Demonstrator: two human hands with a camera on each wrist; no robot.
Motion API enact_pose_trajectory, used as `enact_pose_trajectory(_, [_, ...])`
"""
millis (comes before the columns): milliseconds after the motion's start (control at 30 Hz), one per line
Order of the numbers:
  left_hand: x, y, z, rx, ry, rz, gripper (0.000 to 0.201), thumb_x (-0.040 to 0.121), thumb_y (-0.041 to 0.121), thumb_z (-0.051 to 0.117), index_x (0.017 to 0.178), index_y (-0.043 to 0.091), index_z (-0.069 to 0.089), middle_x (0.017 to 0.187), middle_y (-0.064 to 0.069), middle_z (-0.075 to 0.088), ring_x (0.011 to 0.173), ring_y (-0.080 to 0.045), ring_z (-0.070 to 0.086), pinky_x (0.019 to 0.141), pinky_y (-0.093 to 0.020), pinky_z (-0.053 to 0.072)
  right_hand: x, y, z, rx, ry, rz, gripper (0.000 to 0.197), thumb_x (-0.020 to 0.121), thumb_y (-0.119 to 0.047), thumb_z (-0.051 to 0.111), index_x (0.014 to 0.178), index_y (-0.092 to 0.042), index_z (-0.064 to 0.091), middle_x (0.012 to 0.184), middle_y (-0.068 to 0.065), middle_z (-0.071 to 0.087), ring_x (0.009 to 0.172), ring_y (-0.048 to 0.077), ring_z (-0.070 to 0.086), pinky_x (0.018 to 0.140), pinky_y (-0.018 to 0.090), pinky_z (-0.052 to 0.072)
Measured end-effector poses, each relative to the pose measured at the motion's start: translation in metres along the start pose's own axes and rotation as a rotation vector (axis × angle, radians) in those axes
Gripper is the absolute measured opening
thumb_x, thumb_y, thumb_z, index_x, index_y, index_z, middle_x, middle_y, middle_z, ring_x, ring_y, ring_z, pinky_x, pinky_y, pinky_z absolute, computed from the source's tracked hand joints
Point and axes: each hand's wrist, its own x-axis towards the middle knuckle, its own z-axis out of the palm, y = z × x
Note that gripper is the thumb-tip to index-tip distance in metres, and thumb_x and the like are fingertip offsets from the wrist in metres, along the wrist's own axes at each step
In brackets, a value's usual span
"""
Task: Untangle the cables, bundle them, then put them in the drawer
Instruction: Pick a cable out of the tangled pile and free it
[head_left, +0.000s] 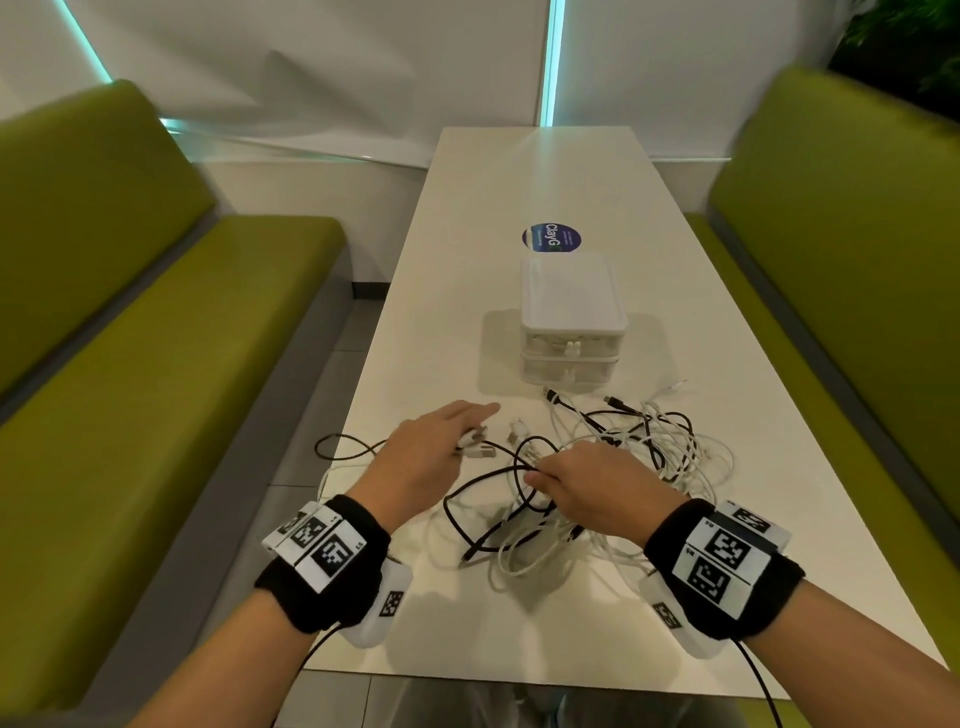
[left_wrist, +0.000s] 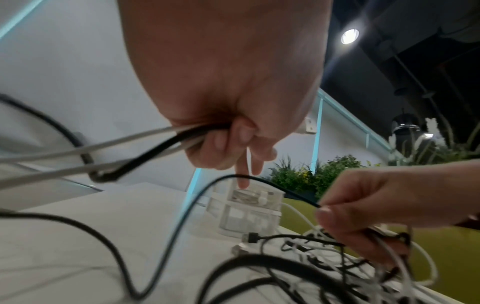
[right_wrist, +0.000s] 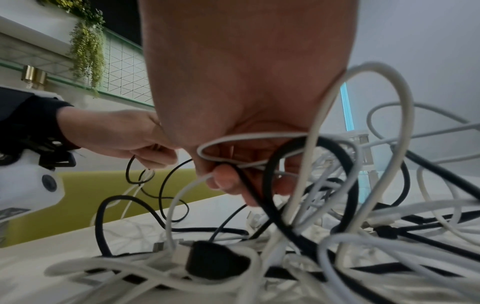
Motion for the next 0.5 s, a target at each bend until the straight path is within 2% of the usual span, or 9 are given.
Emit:
enact_pose_trajectory(67, [-0.001, 0.013, 0.009, 0.041, -0.063, 0.079, 0.07, 0.082, -0.005, 0.041, 0.138, 0.036, 0.046, 0.13, 0.013, 0.056, 0.106, -0.018, 0.06, 0.087, -0.041, 0.049, 0.001, -0.003, -0.001, -0.021, 0.015, -0.009, 0.039, 0.103, -0.047, 0.03, 0.088, -0.02, 0.054, 0.084, 0.007, 0.059, 0.079, 0.027, 0.057, 0.064, 0.032, 0.037])
enact_pose_trajectory(133, [0.0, 0.021, 0.017, 0.145, -0.134, 0.098, 0.055, 0.083, 0.0, 0.043, 0.127, 0.031, 0.053, 0.117, 0.007, 0.062, 0.1, -0.023, 0.06, 0.081, -0.043, 0.048, 0.003, -0.004, -0.002, -0.053, 0.047, -0.028, 0.038, 0.103, -0.043, 0.034, 0.103, -0.017, 0.061, 0.092, 0.012, 0.064, 0.085, 0.031, 0.061, 0.064, 0.032, 0.039])
enact_pose_trajectory(200, [0.001, 0.024, 0.021, 0.232, -0.147, 0.07, 0.037, 0.086, 0.006, 0.046, 0.115, 0.026, 0.056, 0.106, 0.003, 0.064, 0.094, -0.028, 0.06, 0.075, -0.042, 0.046, 0.002, -0.004, -0.002, -0.07, 0.063, -0.042, 0.032, 0.101, -0.037, 0.039, 0.105, -0.017, 0.064, 0.09, 0.011, 0.065, 0.084, 0.031, 0.062, 0.063, 0.031, 0.04])
enact_pose_trajectory(267, [0.001, 0.026, 0.021, 0.244, -0.126, 0.056, 0.029, 0.086, 0.007, 0.046, 0.107, 0.024, 0.055, 0.098, 0.0, 0.065, 0.089, -0.03, 0.058, 0.071, -0.041, 0.045, 0.001, -0.002, -0.001, -0.068, 0.069, -0.049, 0.03, 0.1, -0.036, 0.041, 0.098, -0.017, 0.064, 0.08, 0.008, 0.062, 0.077, 0.029, 0.06, 0.059, 0.03, 0.038])
enact_pose_trajectory(367, [0.0, 0.025, 0.017, 0.184, -0.087, 0.044, 0.028, 0.085, 0.006, 0.045, 0.104, 0.024, 0.056, 0.096, 0.0, 0.067, 0.086, -0.031, 0.058, 0.072, -0.041, 0.045, -0.001, 0.001, 0.0, -0.066, 0.044, -0.035, 0.033, 0.099, -0.04, 0.045, 0.08, -0.014, 0.055, 0.065, 0.001, 0.048, 0.067, 0.026, 0.051, 0.051, 0.029, 0.031])
enact_pose_trajectory(500, [0.0, 0.016, 0.005, 0.068, -0.039, -0.045, 0.028, 0.084, 0.003, 0.043, 0.091, 0.028, 0.053, 0.089, 0.001, 0.067, 0.083, -0.027, 0.058, 0.071, -0.038, 0.046, -0.004, 0.004, -0.001, -0.048, 0.014, 0.001, 0.04, 0.099, -0.043, 0.045, 0.065, -0.023, 0.04, 0.062, -0.004, 0.043, 0.06, 0.018, 0.044, 0.05, 0.028, 0.03])
